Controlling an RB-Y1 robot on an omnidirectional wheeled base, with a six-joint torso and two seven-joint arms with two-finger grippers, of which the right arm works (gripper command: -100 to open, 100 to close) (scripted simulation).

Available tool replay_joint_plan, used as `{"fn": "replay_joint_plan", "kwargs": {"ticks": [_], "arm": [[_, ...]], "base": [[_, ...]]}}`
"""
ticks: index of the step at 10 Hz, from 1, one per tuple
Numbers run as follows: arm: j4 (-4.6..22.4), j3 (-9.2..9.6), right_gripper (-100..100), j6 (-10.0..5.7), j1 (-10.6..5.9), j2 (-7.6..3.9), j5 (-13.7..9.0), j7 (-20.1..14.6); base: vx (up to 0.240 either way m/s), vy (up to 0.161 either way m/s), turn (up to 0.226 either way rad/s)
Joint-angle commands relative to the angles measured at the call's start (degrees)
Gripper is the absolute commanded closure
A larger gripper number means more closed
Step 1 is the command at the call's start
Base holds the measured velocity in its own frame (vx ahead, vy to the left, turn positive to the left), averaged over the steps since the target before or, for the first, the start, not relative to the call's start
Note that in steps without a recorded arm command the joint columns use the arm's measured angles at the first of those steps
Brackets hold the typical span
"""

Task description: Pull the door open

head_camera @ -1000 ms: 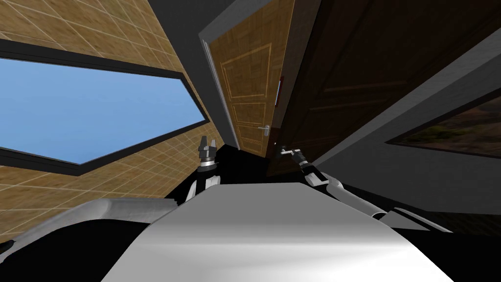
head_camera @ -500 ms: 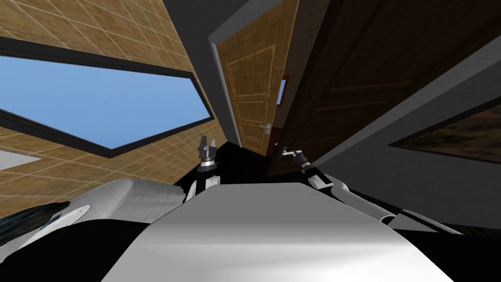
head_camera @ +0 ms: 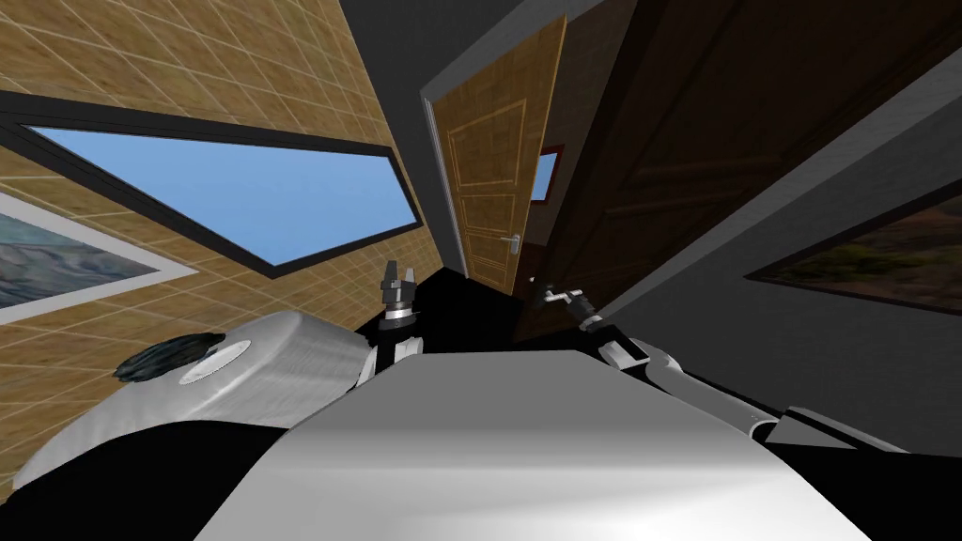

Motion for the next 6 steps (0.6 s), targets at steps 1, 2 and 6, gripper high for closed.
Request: {"fn": "replay_joint_plan", "kwargs": {"ticks": [1, 2, 6], "arm": [[-0.26, 1.26, 100, -1.33, 0.37, -0.15, 0.23, -0.46], [-0.22, 1.66, 100, -1.97, 0.57, -0.5, 0.19, -0.72], [0.87, 1.87, 100, -3.58, 1.19, -1.46, 0.45, -1.66]], "base": [[-0.177, -0.102, 0.126], [-0.168, -0.101, 0.126], [-0.155, -0.082, 0.136]]}}
